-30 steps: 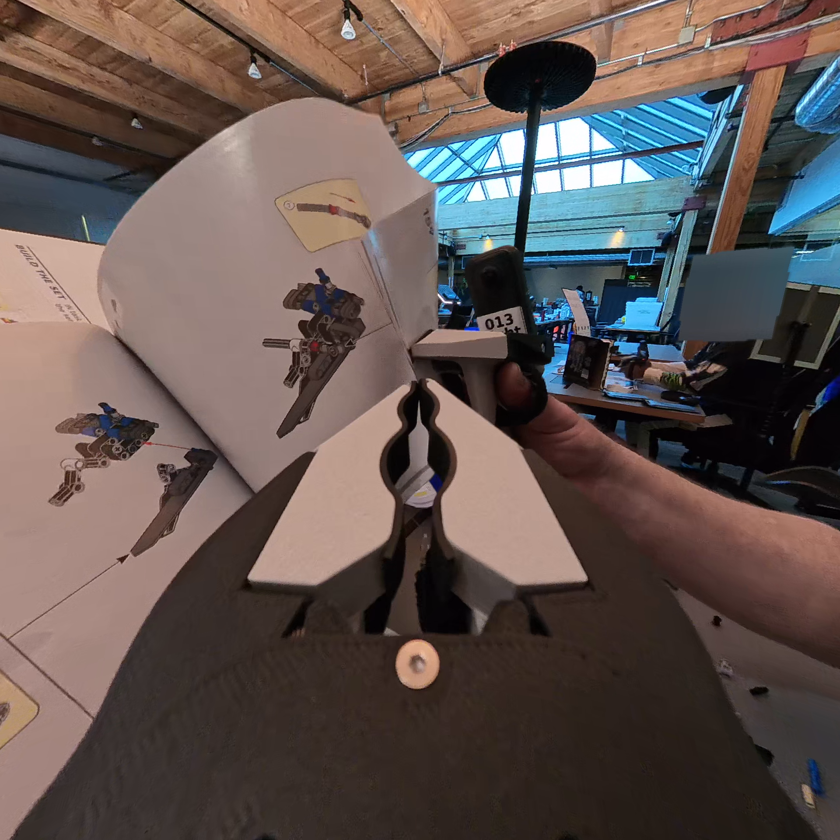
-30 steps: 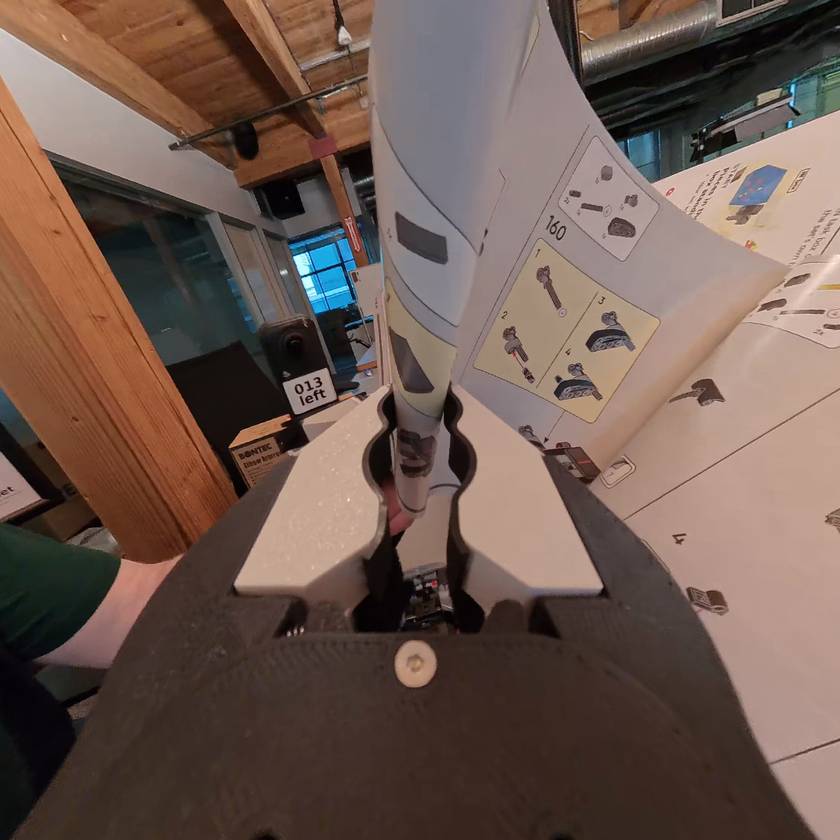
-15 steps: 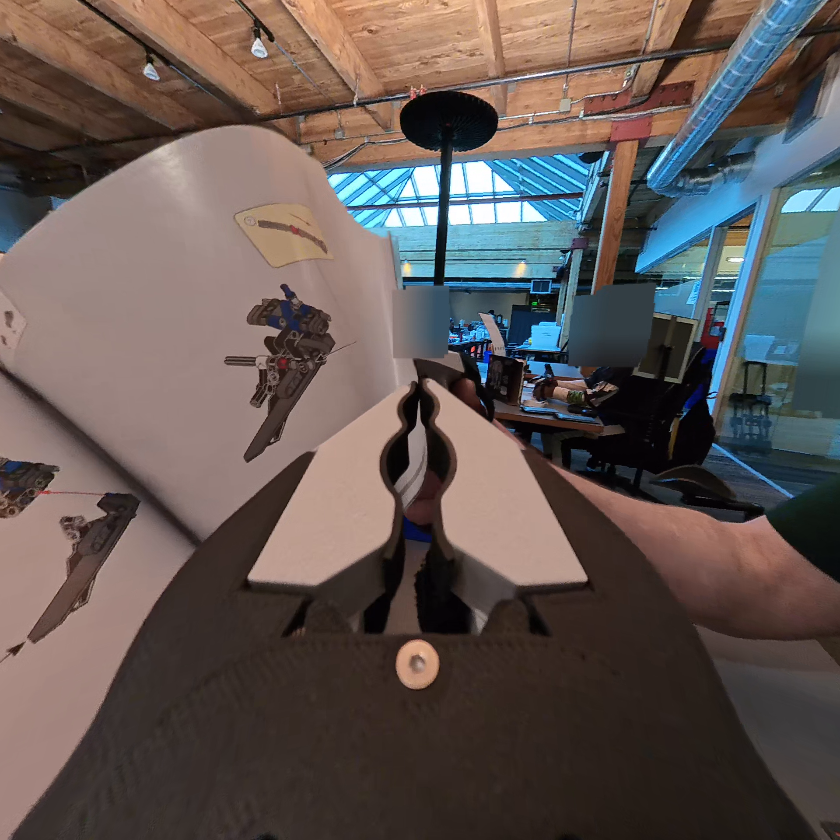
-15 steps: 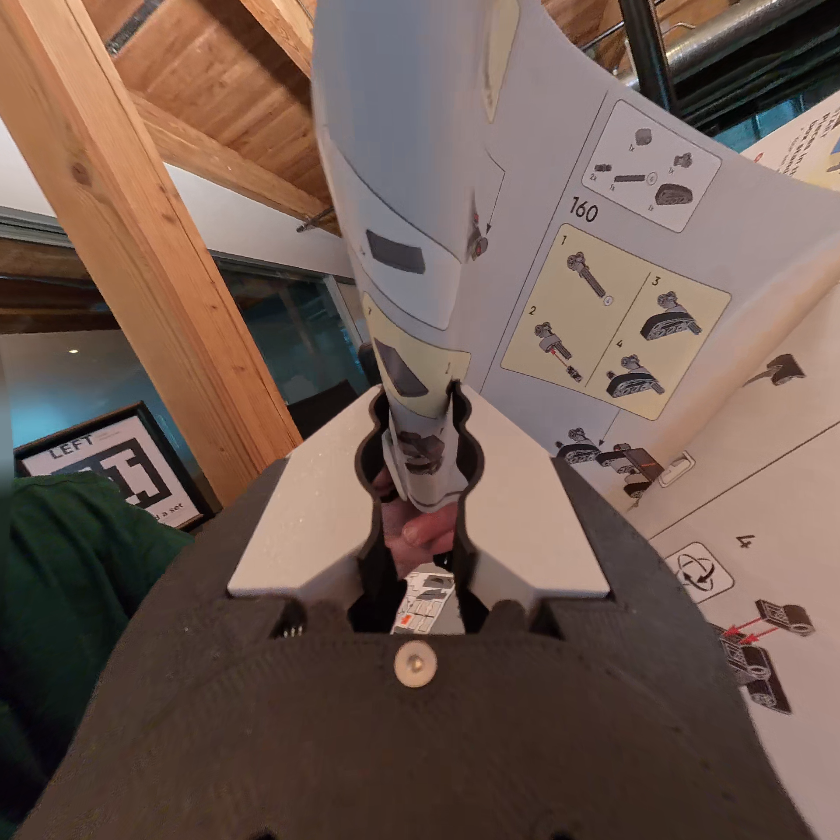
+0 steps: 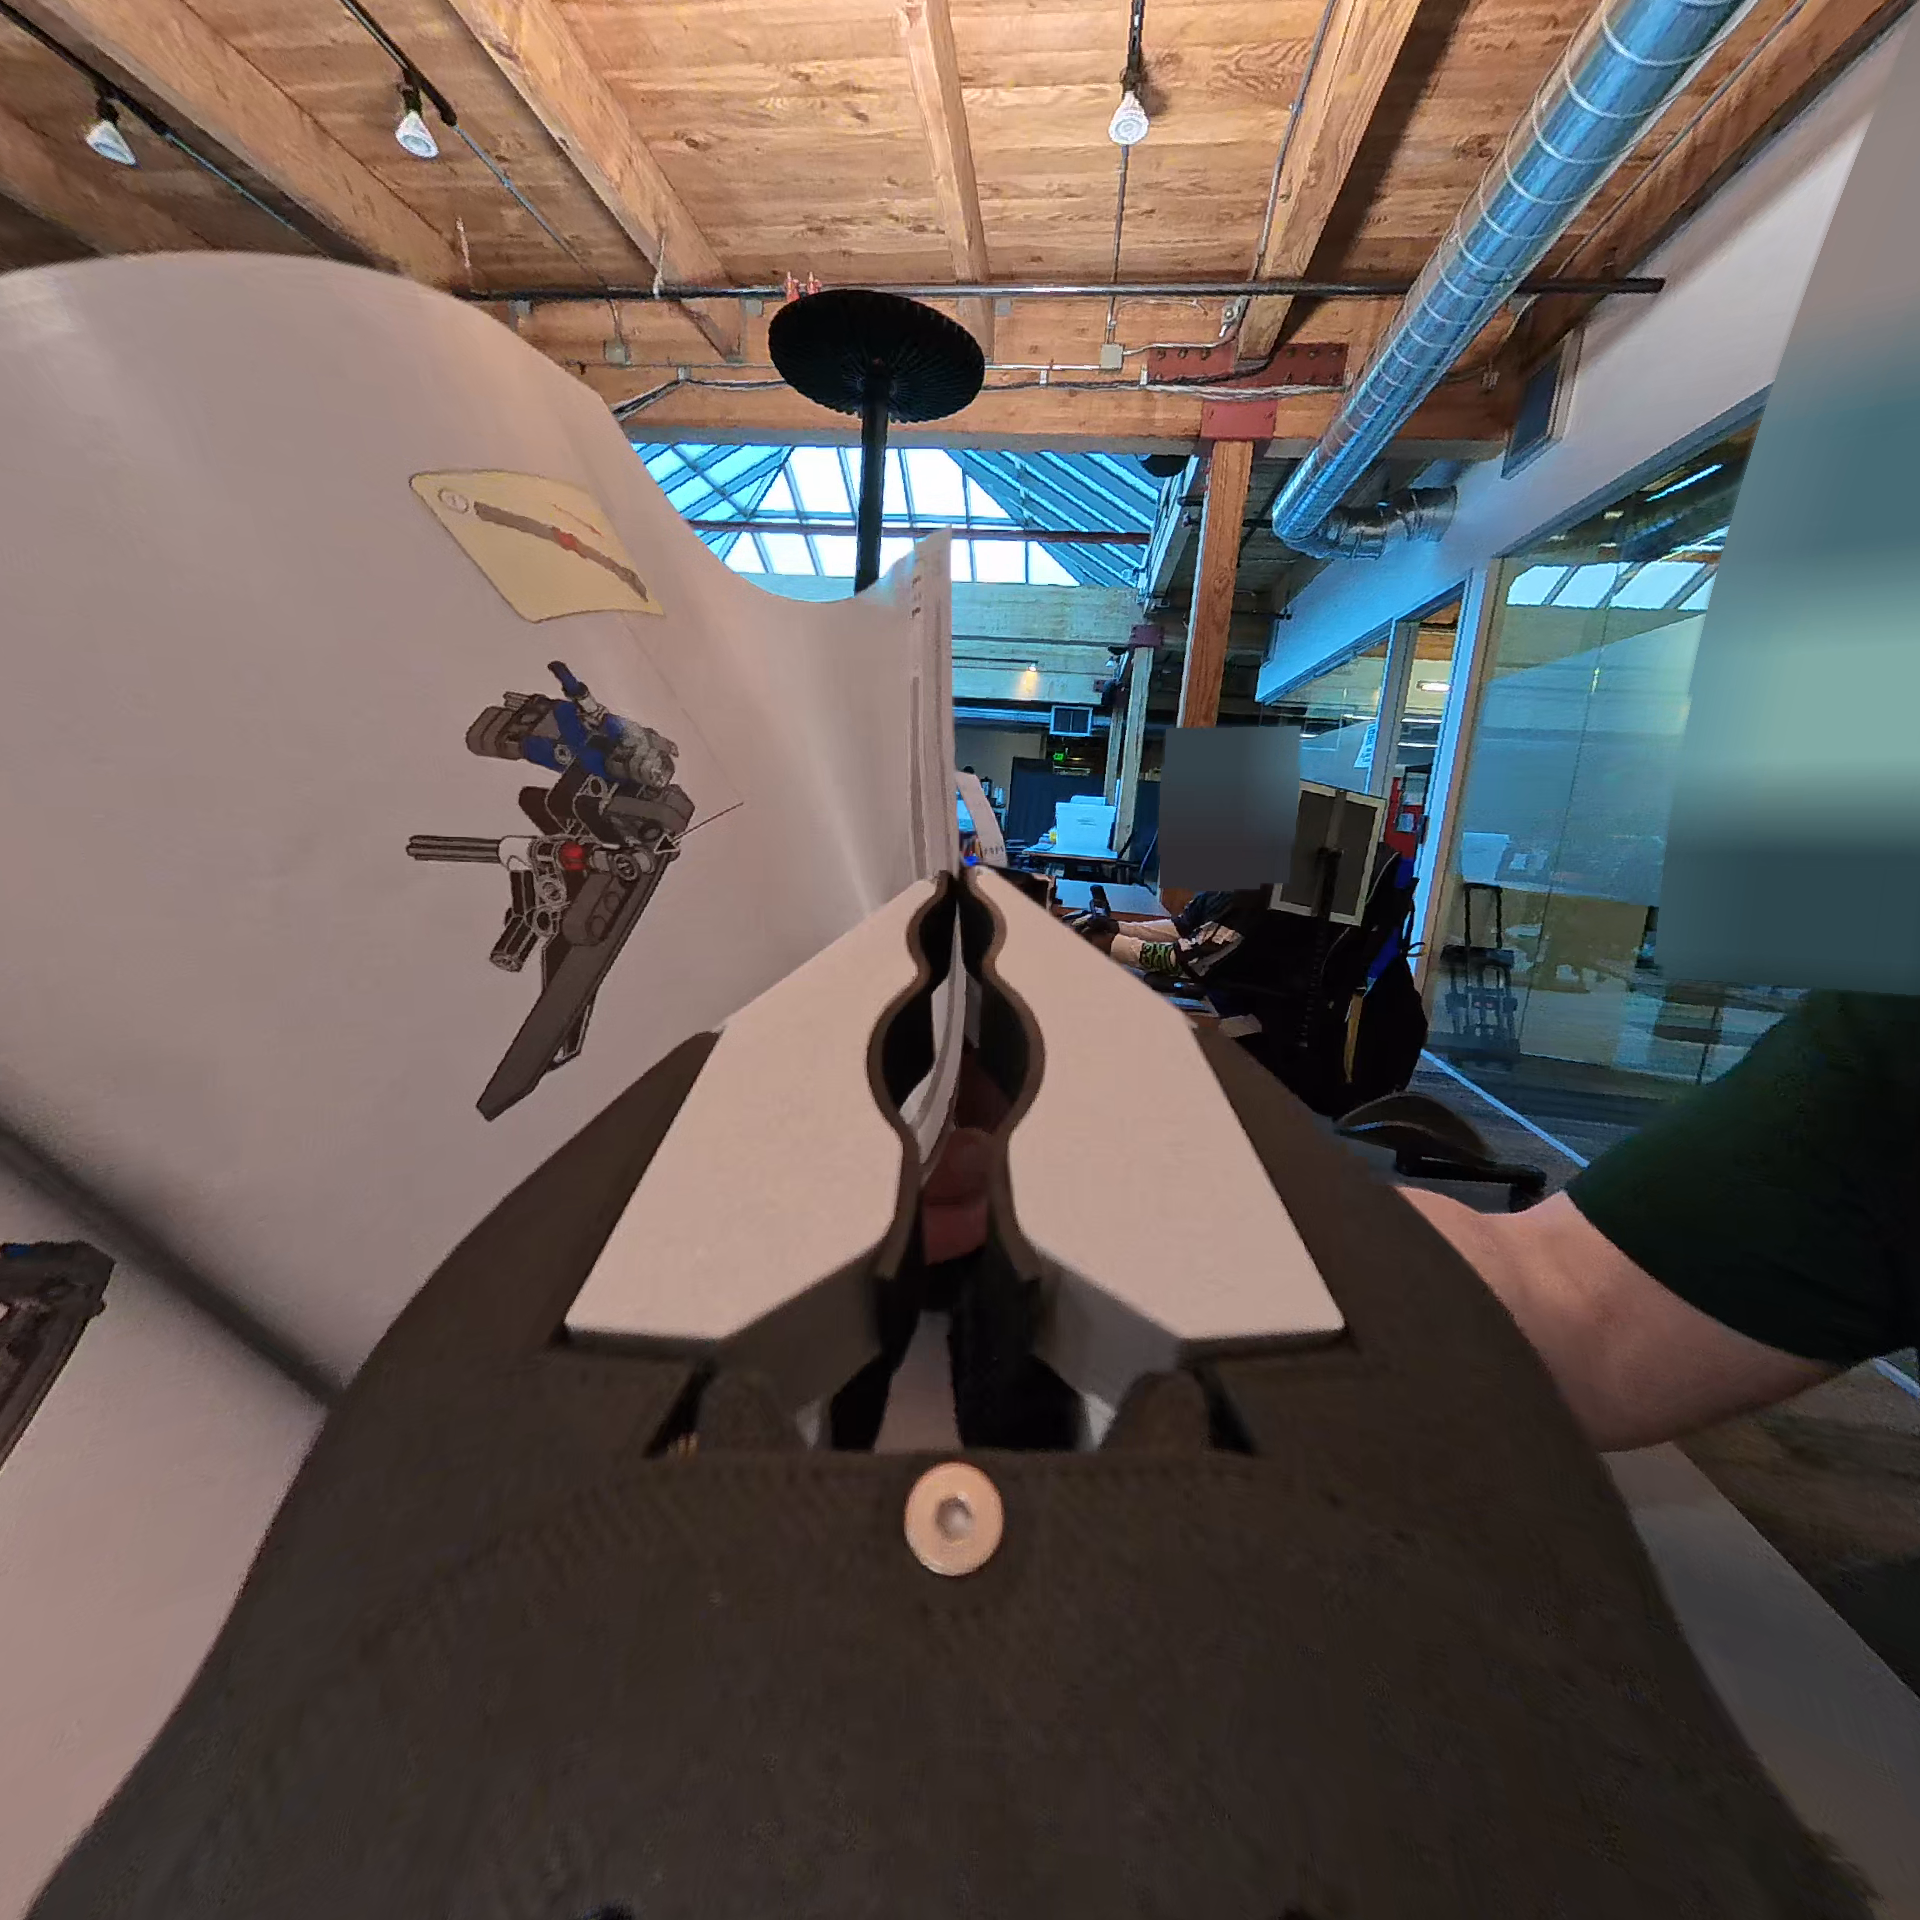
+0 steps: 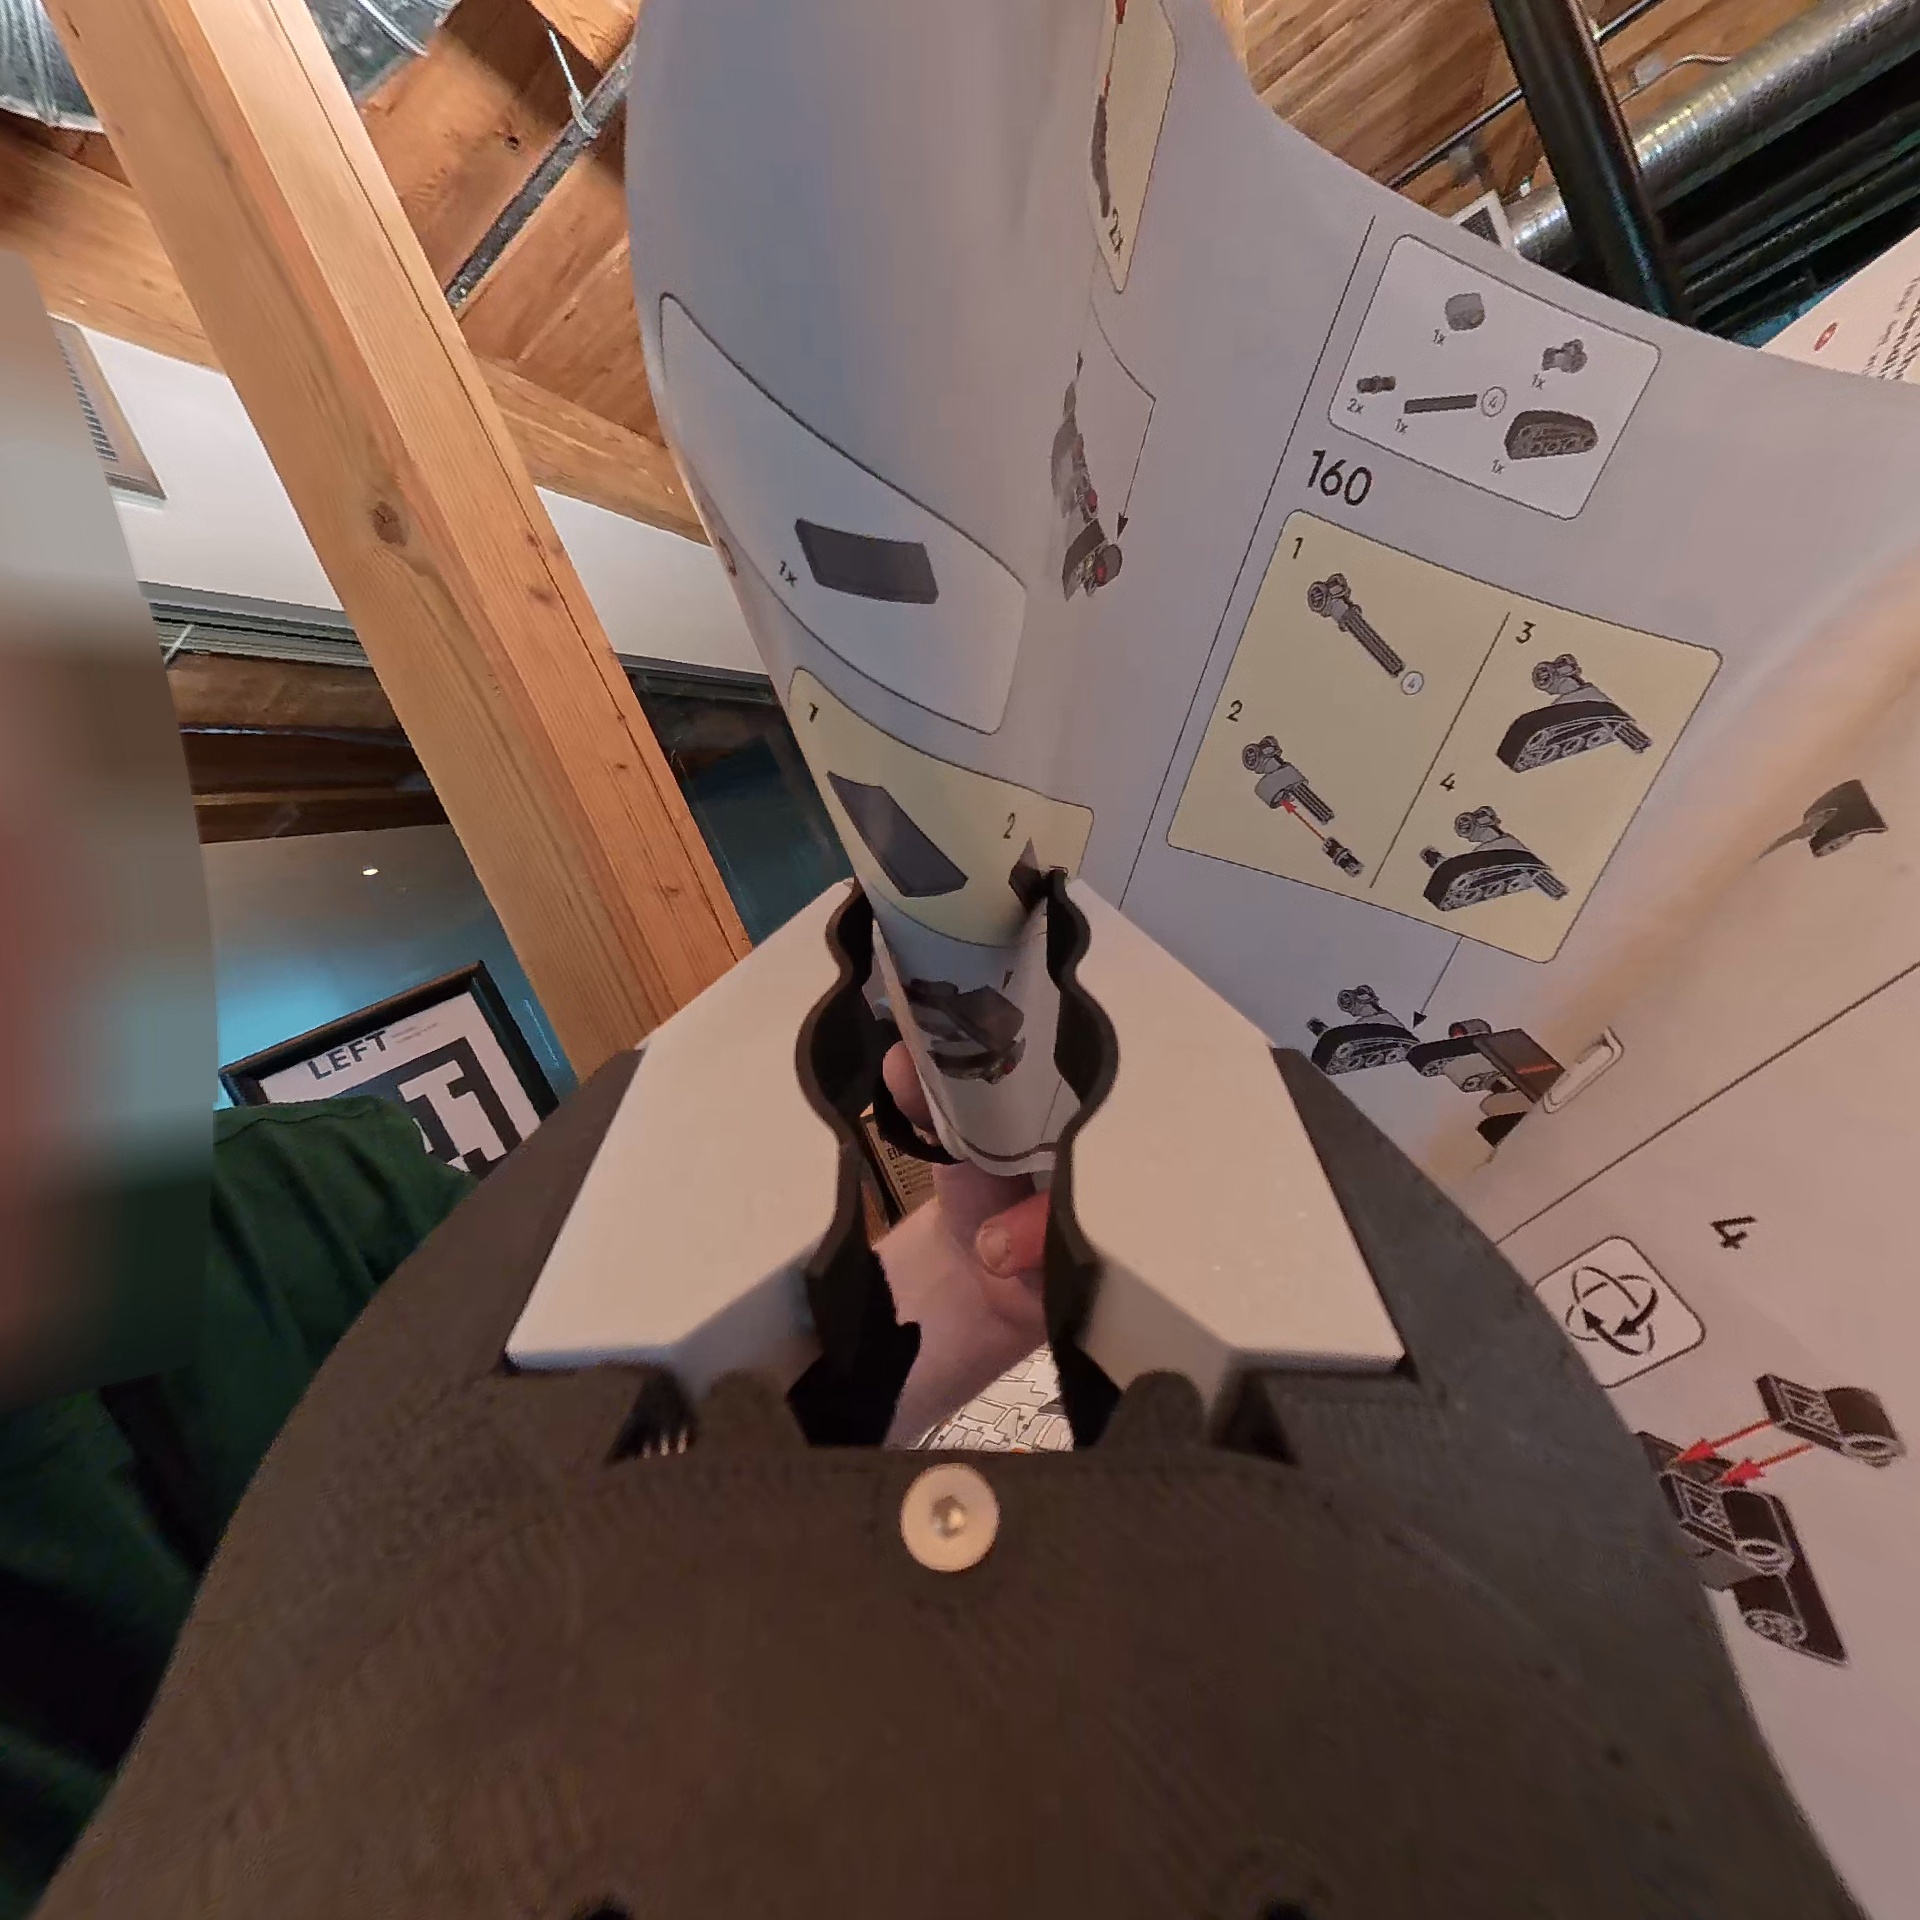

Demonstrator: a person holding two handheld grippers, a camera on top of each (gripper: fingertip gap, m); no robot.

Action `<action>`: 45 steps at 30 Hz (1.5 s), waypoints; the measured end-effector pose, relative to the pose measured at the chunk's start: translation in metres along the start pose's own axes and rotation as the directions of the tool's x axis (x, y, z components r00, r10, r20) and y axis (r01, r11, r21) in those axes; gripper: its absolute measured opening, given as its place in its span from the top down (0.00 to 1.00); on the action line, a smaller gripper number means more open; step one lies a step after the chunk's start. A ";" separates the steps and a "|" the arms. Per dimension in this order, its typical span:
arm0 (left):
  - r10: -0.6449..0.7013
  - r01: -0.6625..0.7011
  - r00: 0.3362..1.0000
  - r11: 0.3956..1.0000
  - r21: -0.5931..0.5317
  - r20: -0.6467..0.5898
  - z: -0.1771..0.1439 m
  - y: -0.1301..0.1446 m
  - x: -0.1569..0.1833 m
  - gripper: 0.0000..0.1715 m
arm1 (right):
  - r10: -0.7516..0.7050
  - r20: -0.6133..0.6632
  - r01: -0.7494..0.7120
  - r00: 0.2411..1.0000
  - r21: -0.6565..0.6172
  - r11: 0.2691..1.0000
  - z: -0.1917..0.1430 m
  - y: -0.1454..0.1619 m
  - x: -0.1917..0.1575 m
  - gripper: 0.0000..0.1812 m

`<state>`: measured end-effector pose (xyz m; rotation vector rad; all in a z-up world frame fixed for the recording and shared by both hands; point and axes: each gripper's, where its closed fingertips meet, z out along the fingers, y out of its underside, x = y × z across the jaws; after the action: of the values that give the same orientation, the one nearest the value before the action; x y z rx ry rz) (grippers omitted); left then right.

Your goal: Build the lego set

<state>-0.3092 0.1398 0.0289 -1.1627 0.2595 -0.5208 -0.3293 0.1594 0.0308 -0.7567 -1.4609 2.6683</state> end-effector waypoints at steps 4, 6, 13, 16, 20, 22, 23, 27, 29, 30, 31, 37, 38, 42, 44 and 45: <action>-0.027 0.028 0.999 0.999 0.020 -0.044 0.001 -0.001 0.002 1.00 | 0.016 0.022 -0.016 1.000 0.005 1.000 0.000 -0.001 0.000 0.83; -0.035 0.037 0.998 0.999 0.020 -0.053 0.002 0.000 0.002 1.00 | 0.022 0.031 -0.022 0.999 0.009 1.000 -0.001 -0.001 0.000 0.83; -0.071 0.076 0.994 0.995 0.060 -0.079 0.003 -0.004 0.000 1.00 | 0.037 0.057 -0.038 0.998 0.024 0.999 -0.002 -0.003 0.001 0.84; -0.079 0.085 0.993 0.994 0.074 -0.085 0.002 -0.005 -0.001 1.00 | 0.040 0.058 -0.041 0.998 0.029 0.999 -0.003 -0.003 0.002 0.84; -0.066 0.071 0.996 0.994 0.077 -0.063 0.002 -0.006 -0.002 1.00 | 0.038 0.050 -0.040 0.998 0.040 0.998 -0.008 -0.005 0.003 0.86; -0.071 0.076 0.995 0.994 0.076 -0.069 0.002 -0.006 -0.002 1.00 | 0.037 0.043 -0.039 0.998 0.046 0.998 -0.010 -0.006 0.004 0.87; -0.067 0.071 0.996 0.995 0.076 -0.065 0.002 -0.006 -0.002 1.00 | 0.036 0.039 -0.038 0.999 0.049 0.998 -0.012 -0.006 0.004 0.87; -0.048 0.053 0.998 0.995 0.089 -0.048 -0.001 -0.011 -0.002 1.00 | 0.007 -0.036 -0.006 0.999 0.052 0.999 -0.025 -0.008 0.006 0.89; -0.037 0.040 0.999 0.995 0.096 -0.032 -0.004 -0.014 -0.002 1.00 | -0.006 -0.111 0.013 0.994 0.056 0.998 -0.037 -0.011 0.010 0.87; -0.029 0.030 0.999 0.994 0.108 -0.017 -0.006 -0.017 -0.003 1.00 | -0.017 -0.170 0.028 0.985 0.058 0.998 -0.045 -0.012 0.014 0.85; -0.029 0.031 0.999 0.992 0.121 -0.015 -0.009 -0.020 -0.003 1.00 | -0.032 -0.252 0.049 0.967 0.059 0.997 -0.056 -0.014 0.020 0.81; -0.015 0.007 0.999 0.982 0.189 0.041 -0.029 -0.034 -0.001 1.00 | -0.215 -0.681 0.306 0.700 0.014 0.952 -0.136 -0.045 0.019 0.72; -0.016 0.006 0.999 0.980 0.197 0.048 -0.032 -0.035 -0.001 1.00 | -0.278 -0.724 0.373 0.631 -0.031 0.927 -0.143 -0.052 0.010 0.72; -0.018 0.004 0.998 0.977 0.213 0.065 -0.041 -0.036 0.002 1.00 | -0.485 -0.654 0.521 0.580 -0.160 0.839 -0.101 -0.059 -0.039 0.73; -0.022 0.008 0.998 0.977 0.212 0.064 -0.043 -0.035 0.002 1.00 | -0.508 -0.578 0.469 0.639 -0.231 0.852 -0.061 -0.040 -0.036 0.68; -0.023 0.009 0.998 0.977 0.213 0.065 -0.043 -0.035 0.002 1.00 | -0.502 -0.537 0.443 0.678 -0.247 0.862 -0.041 -0.030 -0.032 0.67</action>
<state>-0.3363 0.0942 0.0449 -0.9728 0.1328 -0.5101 -0.2910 0.2015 0.0494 -0.9351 -1.3661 1.7605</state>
